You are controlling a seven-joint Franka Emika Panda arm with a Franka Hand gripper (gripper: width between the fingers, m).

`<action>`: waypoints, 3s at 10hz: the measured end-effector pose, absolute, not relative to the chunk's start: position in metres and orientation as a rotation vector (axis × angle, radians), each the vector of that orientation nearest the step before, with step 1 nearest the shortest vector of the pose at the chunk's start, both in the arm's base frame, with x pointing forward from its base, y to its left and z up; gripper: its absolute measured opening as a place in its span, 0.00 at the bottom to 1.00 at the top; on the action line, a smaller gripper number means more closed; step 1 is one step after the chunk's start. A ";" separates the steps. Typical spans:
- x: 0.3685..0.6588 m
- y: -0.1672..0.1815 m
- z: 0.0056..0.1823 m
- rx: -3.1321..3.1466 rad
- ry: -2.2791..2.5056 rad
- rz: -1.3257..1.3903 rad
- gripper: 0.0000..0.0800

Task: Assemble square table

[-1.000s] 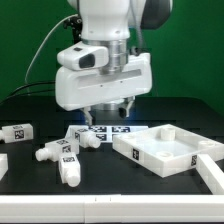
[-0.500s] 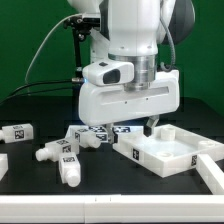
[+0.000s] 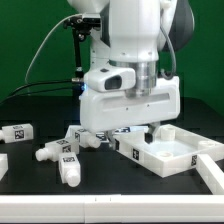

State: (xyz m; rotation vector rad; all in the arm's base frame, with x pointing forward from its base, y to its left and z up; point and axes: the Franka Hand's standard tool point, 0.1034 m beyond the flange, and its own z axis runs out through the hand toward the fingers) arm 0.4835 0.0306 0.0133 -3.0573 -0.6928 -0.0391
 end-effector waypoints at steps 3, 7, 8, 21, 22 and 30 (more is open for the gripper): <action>0.483 0.036 0.008 -3.060 -0.704 -0.085 0.81; 0.483 0.036 0.007 -3.060 -0.705 -0.084 0.81; 0.483 0.036 0.007 -3.060 -0.705 -0.084 0.81; 0.480 0.035 0.014 -3.057 -0.701 -0.058 0.06; 0.478 0.035 0.030 -3.054 -0.698 -0.035 0.06; 0.503 0.015 0.088 -3.080 -0.536 0.054 0.06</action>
Offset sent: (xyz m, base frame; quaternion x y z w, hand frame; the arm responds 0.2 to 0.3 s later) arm 0.0000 0.0000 0.0000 0.0000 0.0000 0.0000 1.0000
